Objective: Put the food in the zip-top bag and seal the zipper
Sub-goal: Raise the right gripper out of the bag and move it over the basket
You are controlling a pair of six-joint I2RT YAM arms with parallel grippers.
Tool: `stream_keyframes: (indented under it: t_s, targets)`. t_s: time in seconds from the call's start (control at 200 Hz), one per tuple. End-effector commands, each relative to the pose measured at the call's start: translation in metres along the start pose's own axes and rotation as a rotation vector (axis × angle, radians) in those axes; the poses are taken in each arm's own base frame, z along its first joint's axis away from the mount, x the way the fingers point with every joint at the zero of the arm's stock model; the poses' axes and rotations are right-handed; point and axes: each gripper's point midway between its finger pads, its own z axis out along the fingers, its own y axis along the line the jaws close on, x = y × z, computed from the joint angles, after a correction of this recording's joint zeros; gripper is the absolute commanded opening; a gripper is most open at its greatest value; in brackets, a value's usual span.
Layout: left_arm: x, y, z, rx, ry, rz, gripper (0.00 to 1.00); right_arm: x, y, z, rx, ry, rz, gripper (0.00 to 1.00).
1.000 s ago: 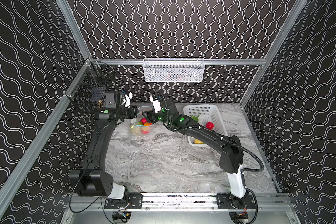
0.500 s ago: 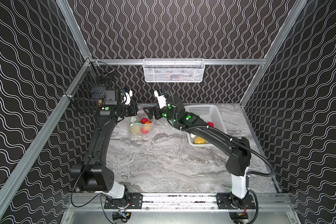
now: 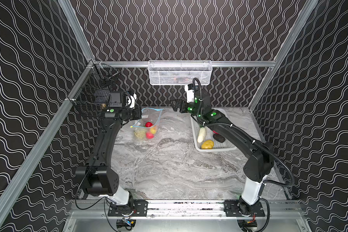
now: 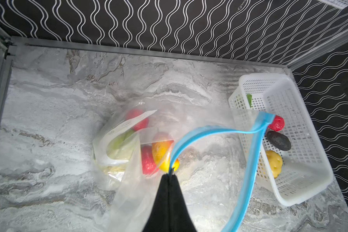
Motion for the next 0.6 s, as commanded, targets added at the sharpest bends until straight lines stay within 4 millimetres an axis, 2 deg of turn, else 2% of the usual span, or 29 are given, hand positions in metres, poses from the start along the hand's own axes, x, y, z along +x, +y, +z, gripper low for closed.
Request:
stream_keyframes:
  t_s: [0.0, 0.2, 0.34, 0.455, 0.515, 0.591]
  targets:
    - [-0.007, -0.001, -0.012, 0.053, -0.048, -0.027, 0.00, -0.004, 0.001, -0.001, 0.032, -0.023, -0.044, 0.99]
    - [-0.009, 0.002, -0.018, 0.023, -0.049, 0.003, 0.00, -0.004, -0.010, -0.003, 0.087, -0.060, -0.015, 0.99]
    - [-0.010, -0.006, -0.014, 0.078, -0.034, 0.011, 0.00, 0.001, -0.012, -0.005, 0.112, -0.013, -0.025, 0.99]
    - [-0.014, -0.008, -0.016, 0.084, -0.087, 0.038, 0.00, 0.011, -0.017, -0.004, 0.145, 0.067, -0.018, 0.99]
    - [-0.015, -0.014, -0.017, 0.107, -0.100, 0.054, 0.00, 0.013, -0.019, -0.006, 0.166, 0.091, -0.016, 0.99]
    - [-0.014, -0.030, -0.023, 0.178, -0.102, 0.106, 0.00, 0.015, -0.020, -0.008, 0.173, 0.103, -0.008, 0.99]
